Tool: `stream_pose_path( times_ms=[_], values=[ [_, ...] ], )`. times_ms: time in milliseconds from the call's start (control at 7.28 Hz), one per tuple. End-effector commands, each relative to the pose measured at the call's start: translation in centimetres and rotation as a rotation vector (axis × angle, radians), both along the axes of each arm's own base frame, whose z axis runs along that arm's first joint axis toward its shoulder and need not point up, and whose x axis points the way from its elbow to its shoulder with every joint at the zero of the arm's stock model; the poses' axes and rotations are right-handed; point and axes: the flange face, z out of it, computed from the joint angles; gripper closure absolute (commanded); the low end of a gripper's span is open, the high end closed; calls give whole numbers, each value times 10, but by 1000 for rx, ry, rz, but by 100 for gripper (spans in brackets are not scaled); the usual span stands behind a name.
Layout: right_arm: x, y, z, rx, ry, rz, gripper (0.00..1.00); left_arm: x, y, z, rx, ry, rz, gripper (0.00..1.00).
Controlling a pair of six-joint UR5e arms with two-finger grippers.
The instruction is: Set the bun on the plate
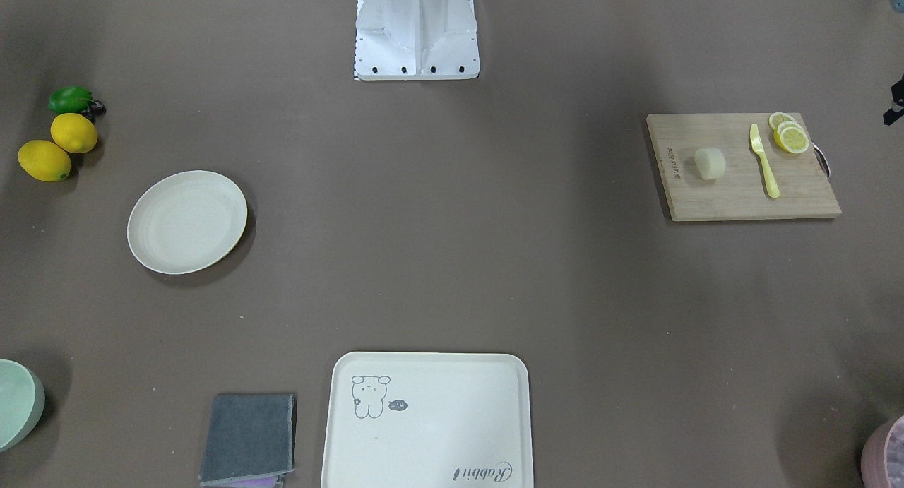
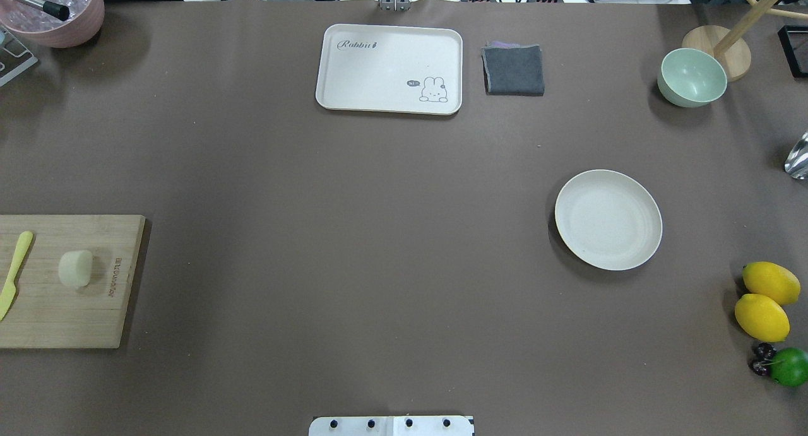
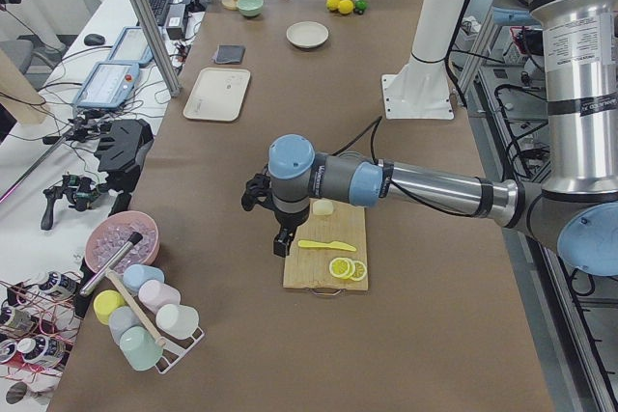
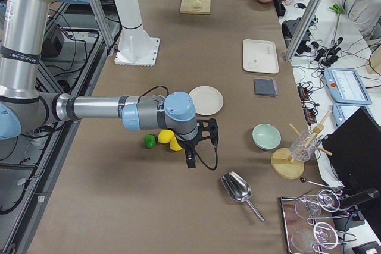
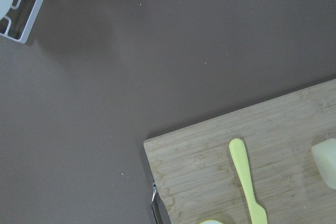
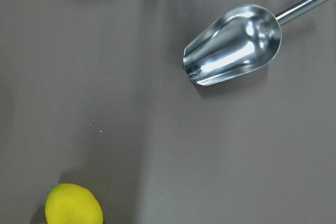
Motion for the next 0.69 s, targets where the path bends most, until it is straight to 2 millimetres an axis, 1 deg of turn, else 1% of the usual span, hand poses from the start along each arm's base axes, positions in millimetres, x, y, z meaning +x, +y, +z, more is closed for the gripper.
stream_pose_path(
  times_ms=[0,137,275,412,550],
  values=[
    [-1,-3,-12,112,-6,-2,0,2,-40,-61,193,15,-7,2],
    [-1,-10,-20,180,-8,-3,0,3,-55,-70,261,34,-4,2],
    [-5,-9,-24,186,-62,-9,1,10,-51,-83,311,140,40,2],
    [-9,-9,-24,117,-104,36,1,14,-46,-75,331,216,69,2],
    [-29,-12,-28,44,-137,73,0,16,-45,-78,356,227,66,2]
  ],
)
